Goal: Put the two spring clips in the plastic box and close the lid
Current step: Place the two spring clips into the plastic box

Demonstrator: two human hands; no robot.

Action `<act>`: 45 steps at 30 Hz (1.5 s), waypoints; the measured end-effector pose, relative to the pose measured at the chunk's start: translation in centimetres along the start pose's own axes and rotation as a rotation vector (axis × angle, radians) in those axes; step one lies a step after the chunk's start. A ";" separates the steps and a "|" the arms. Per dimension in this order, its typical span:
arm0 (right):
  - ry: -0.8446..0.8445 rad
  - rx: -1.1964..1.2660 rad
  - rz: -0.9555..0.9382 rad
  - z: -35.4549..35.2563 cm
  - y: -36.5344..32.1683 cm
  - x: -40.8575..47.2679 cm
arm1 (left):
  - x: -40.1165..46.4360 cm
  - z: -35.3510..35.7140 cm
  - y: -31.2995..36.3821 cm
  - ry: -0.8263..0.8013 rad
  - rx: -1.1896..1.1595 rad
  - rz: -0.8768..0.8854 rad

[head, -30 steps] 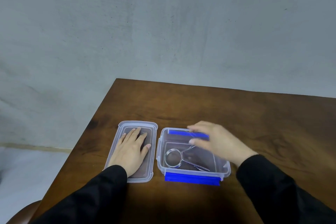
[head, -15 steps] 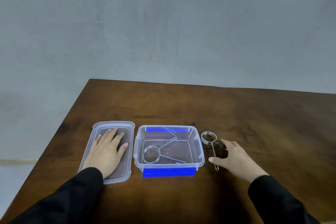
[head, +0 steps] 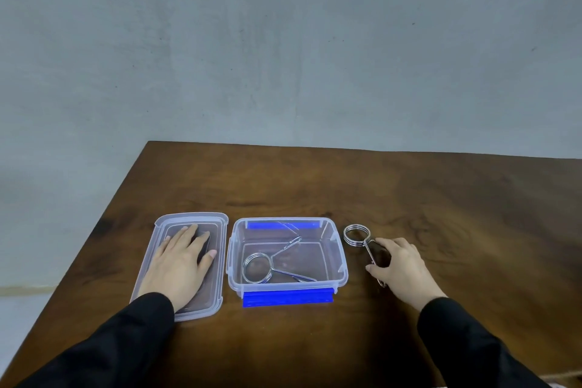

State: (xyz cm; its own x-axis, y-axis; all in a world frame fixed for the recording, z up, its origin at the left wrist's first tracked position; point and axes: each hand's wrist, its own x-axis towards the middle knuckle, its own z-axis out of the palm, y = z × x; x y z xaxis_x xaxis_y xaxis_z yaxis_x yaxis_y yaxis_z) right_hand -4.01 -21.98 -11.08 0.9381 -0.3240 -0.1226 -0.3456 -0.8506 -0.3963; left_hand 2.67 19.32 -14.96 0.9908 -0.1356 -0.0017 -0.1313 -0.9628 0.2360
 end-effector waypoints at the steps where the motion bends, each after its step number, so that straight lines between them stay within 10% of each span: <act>1: 0.007 0.002 0.003 -0.4 -0.2 0.2 | 0.0 -0.1 0.0 0.000 -0.006 -0.001; 12: 0.248 0.106 -0.442 -7.5 -8.8 -0.4 | -0.4 -0.2 0.1 0.030 -0.029 0.009; 26: -0.247 -0.187 -0.743 -1.9 -17.3 -0.7 | -0.2 -0.1 -0.1 0.030 -0.034 0.013; 45: -0.340 -0.299 -0.722 3.7 -16.9 -0.7 | -0.2 0.1 -0.2 0.043 -0.019 0.009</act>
State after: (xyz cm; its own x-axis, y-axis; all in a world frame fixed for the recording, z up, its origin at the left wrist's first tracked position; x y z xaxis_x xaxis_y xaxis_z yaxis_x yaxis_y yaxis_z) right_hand 1.25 -5.88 -7.67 0.8705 0.4414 -0.2175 0.3935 -0.8899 -0.2309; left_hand 2.52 19.48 -15.09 0.9902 -0.1331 0.0423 -0.1395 -0.9570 0.2542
